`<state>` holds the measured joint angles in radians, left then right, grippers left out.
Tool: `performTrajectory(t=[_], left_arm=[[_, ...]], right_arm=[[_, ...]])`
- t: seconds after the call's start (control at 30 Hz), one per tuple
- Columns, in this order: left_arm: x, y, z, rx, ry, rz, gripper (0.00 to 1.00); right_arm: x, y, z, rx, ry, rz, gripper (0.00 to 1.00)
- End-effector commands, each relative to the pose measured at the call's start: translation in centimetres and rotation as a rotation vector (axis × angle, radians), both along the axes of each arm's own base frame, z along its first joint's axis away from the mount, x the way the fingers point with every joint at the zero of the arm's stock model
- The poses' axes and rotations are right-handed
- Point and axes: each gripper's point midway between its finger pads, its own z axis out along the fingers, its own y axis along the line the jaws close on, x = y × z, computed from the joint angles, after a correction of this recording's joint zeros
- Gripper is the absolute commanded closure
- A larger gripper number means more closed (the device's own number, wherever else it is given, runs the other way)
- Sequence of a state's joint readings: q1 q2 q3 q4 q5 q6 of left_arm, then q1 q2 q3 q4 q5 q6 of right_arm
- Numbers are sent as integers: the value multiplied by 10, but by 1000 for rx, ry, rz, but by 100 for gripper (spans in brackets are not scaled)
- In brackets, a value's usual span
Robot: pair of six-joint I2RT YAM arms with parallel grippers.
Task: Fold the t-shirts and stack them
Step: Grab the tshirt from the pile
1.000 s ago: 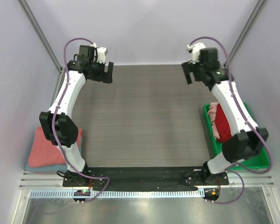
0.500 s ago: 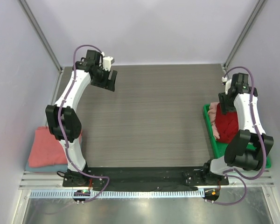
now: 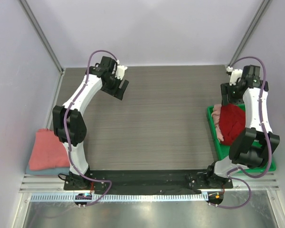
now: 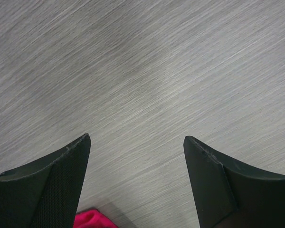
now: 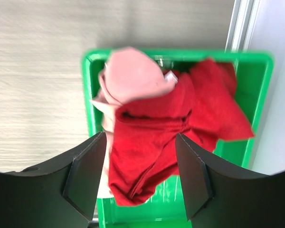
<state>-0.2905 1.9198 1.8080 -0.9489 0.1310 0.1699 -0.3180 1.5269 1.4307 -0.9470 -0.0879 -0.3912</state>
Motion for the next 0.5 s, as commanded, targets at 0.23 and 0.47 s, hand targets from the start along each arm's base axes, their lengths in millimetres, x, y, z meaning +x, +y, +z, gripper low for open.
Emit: performTrajectory(t=[0.23,0.47], left_arm=[[13,6,33,34,-122,-7,19],[17,11,28,69,-122,-3,18]], right_arm=[[29,5,-15,107,54,30,49],[32,10,-12,141,62,36,47]])
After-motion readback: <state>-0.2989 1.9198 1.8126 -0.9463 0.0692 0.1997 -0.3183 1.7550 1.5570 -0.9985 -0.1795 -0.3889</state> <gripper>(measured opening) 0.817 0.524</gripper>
